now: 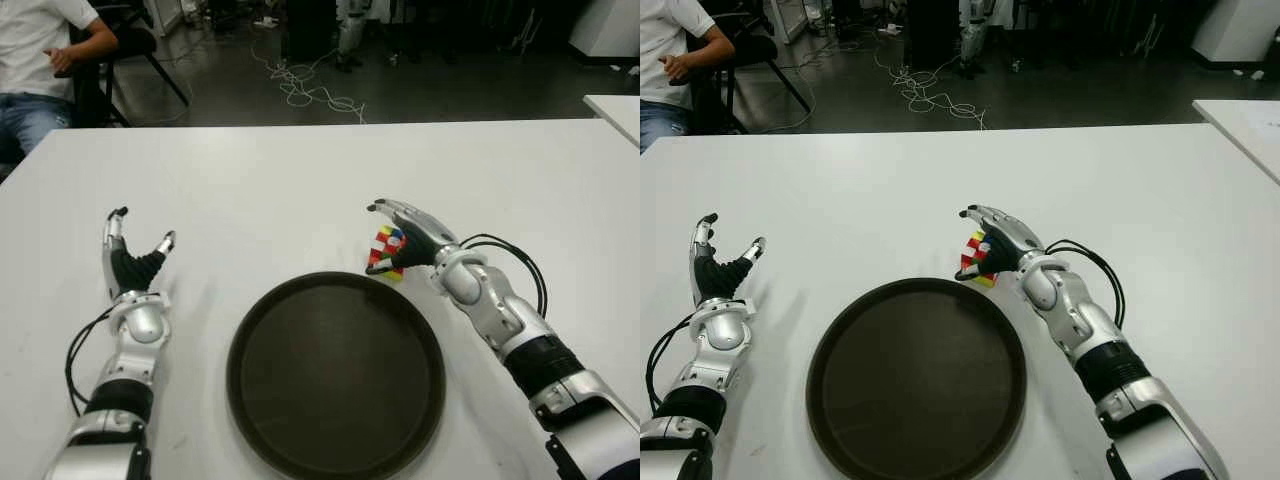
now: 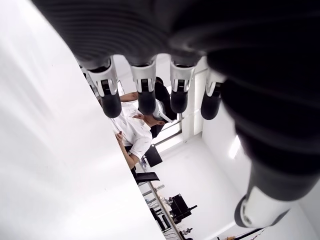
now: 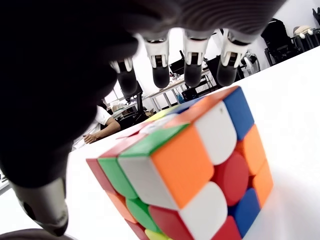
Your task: Pick up the Rubik's Cube and put it in the plate
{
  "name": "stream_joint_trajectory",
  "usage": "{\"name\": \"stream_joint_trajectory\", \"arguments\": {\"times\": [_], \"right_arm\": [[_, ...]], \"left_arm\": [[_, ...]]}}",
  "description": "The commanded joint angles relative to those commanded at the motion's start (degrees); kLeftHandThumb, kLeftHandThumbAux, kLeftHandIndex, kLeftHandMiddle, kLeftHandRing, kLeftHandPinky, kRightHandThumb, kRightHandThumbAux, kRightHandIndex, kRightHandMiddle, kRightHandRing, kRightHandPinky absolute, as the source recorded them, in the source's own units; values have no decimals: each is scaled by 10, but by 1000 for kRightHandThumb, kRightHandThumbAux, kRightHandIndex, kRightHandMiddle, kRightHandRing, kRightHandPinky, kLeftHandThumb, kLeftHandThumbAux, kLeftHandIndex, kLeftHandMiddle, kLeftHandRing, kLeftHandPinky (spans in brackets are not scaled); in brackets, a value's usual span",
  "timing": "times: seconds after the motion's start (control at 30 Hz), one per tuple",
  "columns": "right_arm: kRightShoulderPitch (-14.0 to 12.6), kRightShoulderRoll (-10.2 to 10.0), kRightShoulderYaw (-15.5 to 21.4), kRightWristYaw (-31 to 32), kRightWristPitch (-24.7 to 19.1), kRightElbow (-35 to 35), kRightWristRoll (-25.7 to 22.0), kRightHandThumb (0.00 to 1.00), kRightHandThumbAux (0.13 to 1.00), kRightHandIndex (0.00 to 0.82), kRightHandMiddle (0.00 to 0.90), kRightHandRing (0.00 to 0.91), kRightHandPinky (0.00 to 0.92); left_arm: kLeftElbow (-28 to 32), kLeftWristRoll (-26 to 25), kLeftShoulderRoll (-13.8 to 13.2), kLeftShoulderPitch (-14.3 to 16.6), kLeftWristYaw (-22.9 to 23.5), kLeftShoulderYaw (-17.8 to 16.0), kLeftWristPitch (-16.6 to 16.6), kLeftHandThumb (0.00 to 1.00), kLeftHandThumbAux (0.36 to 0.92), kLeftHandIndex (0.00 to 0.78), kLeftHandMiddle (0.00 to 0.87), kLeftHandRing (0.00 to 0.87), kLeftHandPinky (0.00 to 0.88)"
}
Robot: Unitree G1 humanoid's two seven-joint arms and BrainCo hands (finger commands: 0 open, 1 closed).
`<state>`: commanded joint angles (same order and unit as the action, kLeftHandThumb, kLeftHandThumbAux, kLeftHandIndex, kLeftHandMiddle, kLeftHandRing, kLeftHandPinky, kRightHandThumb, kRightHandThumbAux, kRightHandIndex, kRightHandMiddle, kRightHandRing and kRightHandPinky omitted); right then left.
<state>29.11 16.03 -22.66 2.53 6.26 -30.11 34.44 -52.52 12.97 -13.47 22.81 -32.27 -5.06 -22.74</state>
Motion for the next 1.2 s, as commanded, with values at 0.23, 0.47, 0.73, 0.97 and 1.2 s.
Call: {"name": "stream_joint_trajectory", "arguments": {"times": [0.23, 0.47, 0.73, 0.97, 1.2], "right_arm": [[1, -2, 0, 3, -4, 2, 0, 0, 707, 0, 0, 0, 20], [2, -3, 0, 5, -6, 2, 1, 0, 700, 0, 0, 0, 20], [6, -4, -1, -2, -9, -7, 7, 0, 720, 0, 0, 0, 29], [5, -6, 7, -2, -11, -8, 0, 0, 759, 0, 0, 0, 15], [10, -8, 9, -4, -17, -21, -1, 0, 753, 0, 0, 0, 10]], "left_arm": [[-3, 3, -2, 0, -1, 2, -3, 0, 717, 47, 52, 34, 23], [-2, 4, -1, 0, -4, 3, -1, 0, 734, 42, 47, 26, 8], [6, -10, 5, -2, 2, -4, 5, 0, 719, 42, 41, 14, 3], [-1, -13, 3, 1, 8, -5, 4, 0, 719, 40, 46, 26, 13], [3, -8, 1, 0, 8, -2, 6, 0, 720, 44, 49, 32, 25]]}}
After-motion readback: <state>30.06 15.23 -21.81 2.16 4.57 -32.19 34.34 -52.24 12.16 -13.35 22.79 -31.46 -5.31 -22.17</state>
